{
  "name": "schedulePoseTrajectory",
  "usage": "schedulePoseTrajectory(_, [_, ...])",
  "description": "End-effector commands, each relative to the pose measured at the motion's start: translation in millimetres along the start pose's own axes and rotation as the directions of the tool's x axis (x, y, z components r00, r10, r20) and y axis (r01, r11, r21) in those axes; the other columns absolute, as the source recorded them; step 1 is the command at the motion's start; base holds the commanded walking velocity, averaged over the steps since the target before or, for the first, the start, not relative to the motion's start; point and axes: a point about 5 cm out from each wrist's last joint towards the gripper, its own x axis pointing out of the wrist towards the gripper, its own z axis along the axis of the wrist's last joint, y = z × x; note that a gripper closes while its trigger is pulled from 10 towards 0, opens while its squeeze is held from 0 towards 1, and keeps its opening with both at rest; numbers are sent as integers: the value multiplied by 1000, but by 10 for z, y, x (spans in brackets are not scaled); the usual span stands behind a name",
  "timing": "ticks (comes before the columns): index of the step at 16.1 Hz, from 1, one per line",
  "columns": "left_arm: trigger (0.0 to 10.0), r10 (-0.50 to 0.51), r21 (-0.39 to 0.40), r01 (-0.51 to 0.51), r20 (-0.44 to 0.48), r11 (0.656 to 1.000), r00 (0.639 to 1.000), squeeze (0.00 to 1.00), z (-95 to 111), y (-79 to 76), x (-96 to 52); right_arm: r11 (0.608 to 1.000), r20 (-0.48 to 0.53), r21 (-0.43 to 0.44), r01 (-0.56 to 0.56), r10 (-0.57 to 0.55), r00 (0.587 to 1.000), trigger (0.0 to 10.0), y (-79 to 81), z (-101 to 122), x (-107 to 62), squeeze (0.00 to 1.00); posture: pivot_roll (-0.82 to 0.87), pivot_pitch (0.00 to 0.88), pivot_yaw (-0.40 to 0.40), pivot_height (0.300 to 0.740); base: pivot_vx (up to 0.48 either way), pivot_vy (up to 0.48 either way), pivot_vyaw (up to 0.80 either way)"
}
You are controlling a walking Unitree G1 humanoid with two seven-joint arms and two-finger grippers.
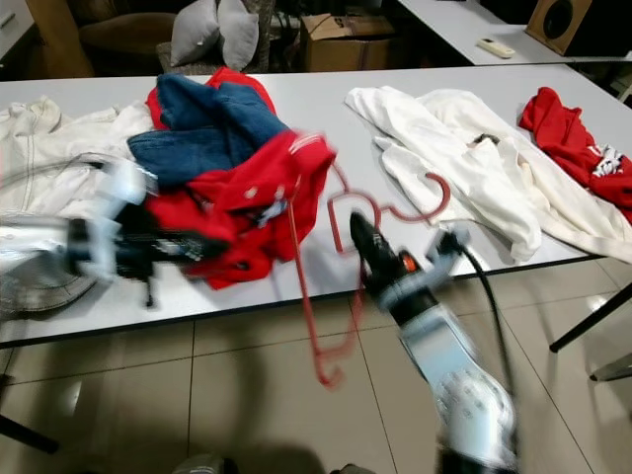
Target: Hang hanger
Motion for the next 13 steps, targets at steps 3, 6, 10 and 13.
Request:
schedulePoseTrajectory(3, [0, -58, 13, 58, -1, 998, 998, 0, 24, -112, 132, 984, 99, 171, 58, -75, 992, 10000, -74, -5, 218, 0, 82, 39, 11, 740, 0, 0, 0])
schedulePoseTrajectory(6, [0, -131, -3, 131, -27, 991, 991, 0, 5, -198, 167, 953, 124, 287, 99, -139, 983, 10000, -116, -101, 550, 0, 106, 47, 16, 740, 0, 0, 0])
schedulePoseTrajectory(10, [0, -215, -20, 215, -11, 976, 977, 0, 35, -298, 291, 916, 143, 383, 122, -189, 971, 10000, -102, -142, 847, 0, 109, 56, 23, 740, 0, 0, 0])
schedulePoseTrajectory(13, [0, -196, -6, 196, -67, 981, 978, 0, -32, -266, 318, 882, 183, 460, 99, -203, 962, 10000, -77, -81, 948, 0, 108, 55, 23, 740, 0, 0, 0])
